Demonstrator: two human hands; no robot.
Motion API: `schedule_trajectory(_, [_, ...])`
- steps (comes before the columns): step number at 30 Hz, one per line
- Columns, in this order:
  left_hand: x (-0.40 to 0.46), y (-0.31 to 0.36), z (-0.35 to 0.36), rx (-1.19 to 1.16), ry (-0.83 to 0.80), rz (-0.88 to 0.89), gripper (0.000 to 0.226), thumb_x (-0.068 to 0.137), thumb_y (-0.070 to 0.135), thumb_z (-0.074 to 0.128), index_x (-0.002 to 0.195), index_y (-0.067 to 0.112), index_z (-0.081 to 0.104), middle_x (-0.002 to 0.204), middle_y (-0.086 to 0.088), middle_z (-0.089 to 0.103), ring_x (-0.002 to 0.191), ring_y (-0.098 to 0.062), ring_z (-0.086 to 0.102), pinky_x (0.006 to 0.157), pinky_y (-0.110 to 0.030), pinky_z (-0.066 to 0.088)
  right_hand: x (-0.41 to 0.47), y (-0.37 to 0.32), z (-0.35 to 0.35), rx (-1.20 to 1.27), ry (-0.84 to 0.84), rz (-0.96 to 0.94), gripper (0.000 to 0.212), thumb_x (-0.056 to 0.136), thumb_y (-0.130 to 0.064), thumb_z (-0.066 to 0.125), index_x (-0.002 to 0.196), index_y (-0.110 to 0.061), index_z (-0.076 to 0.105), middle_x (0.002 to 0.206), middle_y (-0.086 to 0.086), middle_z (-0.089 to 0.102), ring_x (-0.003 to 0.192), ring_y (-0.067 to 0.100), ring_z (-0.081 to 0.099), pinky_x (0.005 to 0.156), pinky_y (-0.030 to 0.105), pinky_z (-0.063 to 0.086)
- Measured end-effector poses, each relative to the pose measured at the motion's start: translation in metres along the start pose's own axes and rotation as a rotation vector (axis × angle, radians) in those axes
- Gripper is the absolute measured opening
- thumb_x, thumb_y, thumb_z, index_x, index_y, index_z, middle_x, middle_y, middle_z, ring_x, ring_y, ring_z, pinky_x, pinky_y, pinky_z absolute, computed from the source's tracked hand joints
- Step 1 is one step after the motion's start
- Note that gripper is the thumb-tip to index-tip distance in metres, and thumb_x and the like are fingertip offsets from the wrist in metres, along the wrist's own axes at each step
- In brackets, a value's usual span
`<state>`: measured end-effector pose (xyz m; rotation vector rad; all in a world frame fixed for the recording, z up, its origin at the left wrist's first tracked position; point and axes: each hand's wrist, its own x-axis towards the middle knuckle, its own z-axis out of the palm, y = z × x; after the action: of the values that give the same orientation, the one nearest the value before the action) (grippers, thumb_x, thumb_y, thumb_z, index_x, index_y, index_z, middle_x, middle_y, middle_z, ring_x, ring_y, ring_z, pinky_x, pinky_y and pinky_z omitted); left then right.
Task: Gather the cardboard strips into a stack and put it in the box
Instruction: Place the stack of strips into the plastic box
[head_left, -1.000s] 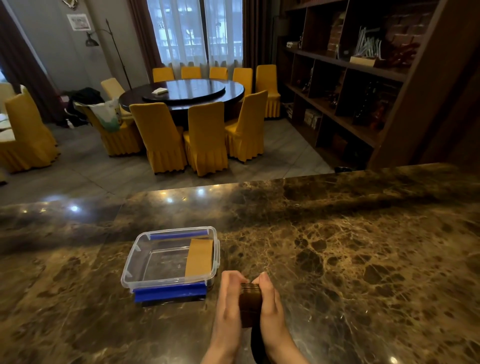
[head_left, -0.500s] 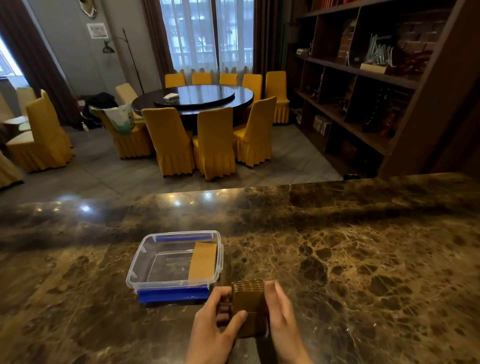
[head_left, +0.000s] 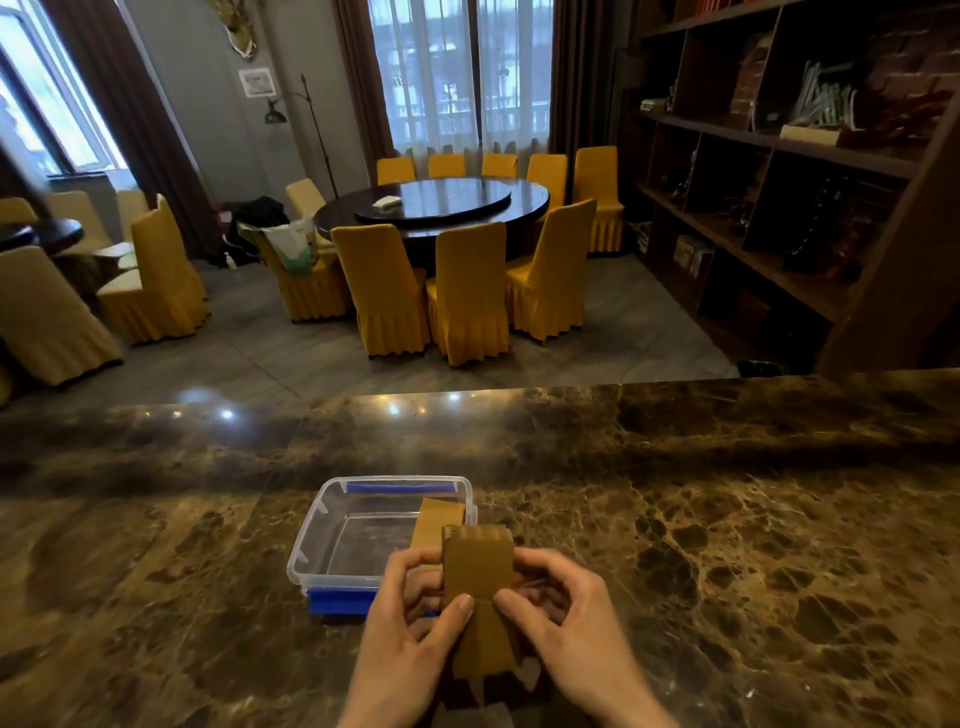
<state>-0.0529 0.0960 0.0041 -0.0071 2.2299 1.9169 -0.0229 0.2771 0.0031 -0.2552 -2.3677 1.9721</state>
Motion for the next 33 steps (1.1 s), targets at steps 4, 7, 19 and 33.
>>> schedule_trajectory(4, [0.016,0.012,-0.031,-0.043,0.055,0.07,0.036,0.085,0.003,0.077,0.11,0.02,0.057,0.091,-0.005,0.08,0.083,-0.018,0.078,0.065,-0.02,0.062,0.021,-0.027,0.029,0.006,0.016,-0.029,0.031,0.083,-0.008,0.083,0.097,-0.033,0.073,0.083,-0.007,0.08,0.078,0.005,0.075,0.067,0.013,0.057])
schedule_trajectory(7, [0.036,0.022,-0.055,-0.044,0.077,0.093,0.032,0.086,0.001,0.075,0.109,0.016,0.058,0.09,-0.011,0.081,0.081,-0.017,0.079,0.063,-0.023,0.063,0.04,-0.046,0.052,-0.011,0.026,-0.054,0.029,0.084,-0.009,0.082,0.101,-0.03,0.072,0.088,-0.003,0.079,0.079,0.001,0.075,0.068,0.015,0.059])
schedule_trajectory(19, [0.105,0.024,-0.116,0.119,0.039,-0.056,0.031,0.091,0.017,0.074,0.114,0.023,0.053,0.104,-0.005,0.073,0.095,-0.023,0.074,0.088,-0.05,0.063,0.102,-0.055,0.133,-0.045,0.105,0.164,0.028,0.091,-0.019,0.075,0.119,-0.02,0.07,0.102,-0.003,0.078,0.095,0.012,0.075,0.085,0.036,0.066])
schedule_trajectory(33, [0.125,-0.003,-0.102,0.537,-0.006,-0.162,0.024,0.094,0.026,0.065,0.103,0.028,0.042,0.102,0.002,0.068,0.089,-0.017,0.069,0.076,-0.038,0.062,0.117,-0.017,0.153,-0.241,0.178,0.342,0.012,0.091,-0.021,0.074,0.102,-0.025,0.072,0.097,-0.005,0.075,0.092,0.01,0.071,0.089,0.034,0.062])
